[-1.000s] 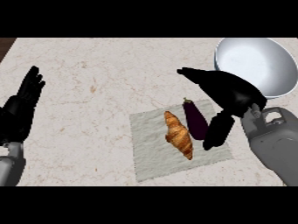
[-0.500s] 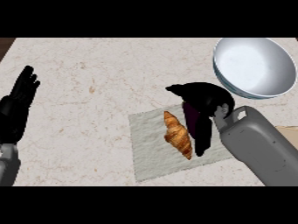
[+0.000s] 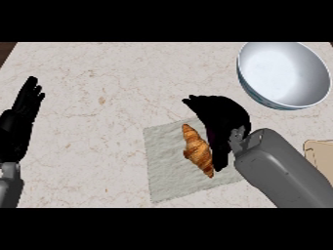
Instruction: Pick the croissant from the placemat and place it in the bowl
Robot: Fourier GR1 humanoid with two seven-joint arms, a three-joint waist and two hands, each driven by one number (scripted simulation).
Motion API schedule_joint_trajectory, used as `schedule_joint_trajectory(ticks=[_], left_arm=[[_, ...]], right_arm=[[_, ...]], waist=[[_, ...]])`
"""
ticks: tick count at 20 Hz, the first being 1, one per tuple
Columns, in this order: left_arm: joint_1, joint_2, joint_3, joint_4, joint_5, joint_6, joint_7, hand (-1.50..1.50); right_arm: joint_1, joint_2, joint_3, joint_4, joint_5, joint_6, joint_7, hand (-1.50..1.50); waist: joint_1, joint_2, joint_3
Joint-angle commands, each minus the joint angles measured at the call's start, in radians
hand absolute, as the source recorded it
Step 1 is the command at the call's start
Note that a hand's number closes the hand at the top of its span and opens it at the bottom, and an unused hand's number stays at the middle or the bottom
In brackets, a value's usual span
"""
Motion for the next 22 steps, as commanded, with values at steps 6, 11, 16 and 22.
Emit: schedule_joint_trajectory(ticks=[6,11,16,22], left_arm=[[-0.040,-0.035,0.026,0.086,-0.043,-0.032,-0.041,0.00],[0.023,-0.069,0.029,-0.023,-0.065,-0.001,-0.010,0.00],[-0.006,-0.046,0.064,-0.053,-0.055,-0.050,0.046,0.00],[-0.041,-0.082,0.062,-0.009,-0.085,-0.050,0.050,0.00]], right_arm=[[0.091,0.102,-0.015,0.069,0.139,0.007,-0.075,-1.50],[0.152,0.098,-0.023,0.089,0.204,0.019,-0.124,-1.50],[0.214,0.116,-0.053,0.022,0.274,0.021,-0.137,-1.50],[0.139,0.207,-0.105,0.188,0.360,-0.011,-0.190,-1.50]], waist=[[-0.003,0.001,0.000],[-0.001,0.000,0.000],[-0.003,-0.001,0.000],[-0.002,0.000,0.000]])
